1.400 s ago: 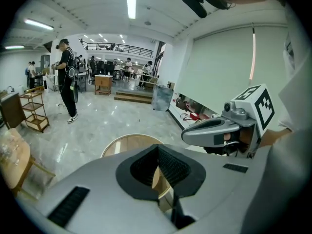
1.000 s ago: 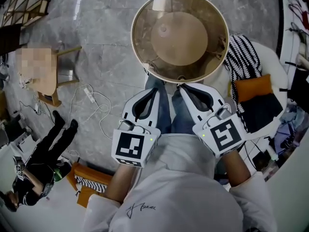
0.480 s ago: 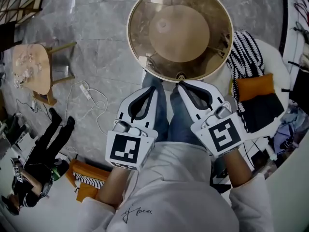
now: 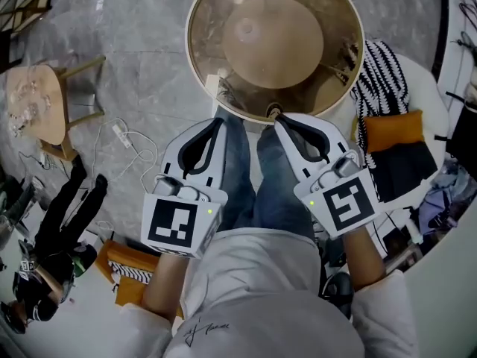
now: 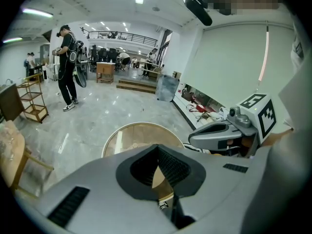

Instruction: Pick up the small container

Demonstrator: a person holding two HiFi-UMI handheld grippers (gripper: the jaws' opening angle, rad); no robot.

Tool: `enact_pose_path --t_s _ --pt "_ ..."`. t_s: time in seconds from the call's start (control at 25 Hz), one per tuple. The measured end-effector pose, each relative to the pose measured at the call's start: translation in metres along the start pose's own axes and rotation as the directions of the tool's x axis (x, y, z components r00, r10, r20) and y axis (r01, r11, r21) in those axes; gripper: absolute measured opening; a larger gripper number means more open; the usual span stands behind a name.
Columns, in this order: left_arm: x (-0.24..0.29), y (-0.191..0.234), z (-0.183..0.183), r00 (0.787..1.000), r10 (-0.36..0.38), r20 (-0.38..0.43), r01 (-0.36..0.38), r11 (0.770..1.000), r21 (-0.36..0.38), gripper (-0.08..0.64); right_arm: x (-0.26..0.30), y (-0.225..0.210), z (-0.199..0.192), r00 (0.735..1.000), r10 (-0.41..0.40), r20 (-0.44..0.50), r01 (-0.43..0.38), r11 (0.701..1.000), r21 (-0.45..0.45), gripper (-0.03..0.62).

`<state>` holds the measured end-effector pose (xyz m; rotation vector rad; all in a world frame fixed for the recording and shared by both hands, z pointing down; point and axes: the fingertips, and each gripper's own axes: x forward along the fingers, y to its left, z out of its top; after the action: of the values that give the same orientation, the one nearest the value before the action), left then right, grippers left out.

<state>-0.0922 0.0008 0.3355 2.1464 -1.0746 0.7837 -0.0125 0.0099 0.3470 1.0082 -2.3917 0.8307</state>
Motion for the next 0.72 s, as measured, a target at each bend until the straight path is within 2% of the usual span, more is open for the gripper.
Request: enact_pose_path --t_s 0.08,0.24,0.72 --pt "0.004 0.005 -0.006 0.999 0.005 -0.034 -0.005 1.0 -0.001 0.009 0.007 -0.004 -0.002 1.0 -0.004 -0.001 0.004 1.0 0.005 0.013" --pt "0.016 0.008 -0.01 1.0 -0.016 -0.013 0.016 1.0 -0.014 0.009 0.022 -0.012 -0.007 1.0 -0.009 -0.001 0.009 1.0 0.018 0.014" --pt "0.047 0.026 -0.028 0.998 -0.048 -0.031 0.046 0.997 -0.067 0.009 0.062 -0.038 -0.028 0.999 -0.051 0.011 0.051 0.998 0.042 0.013"
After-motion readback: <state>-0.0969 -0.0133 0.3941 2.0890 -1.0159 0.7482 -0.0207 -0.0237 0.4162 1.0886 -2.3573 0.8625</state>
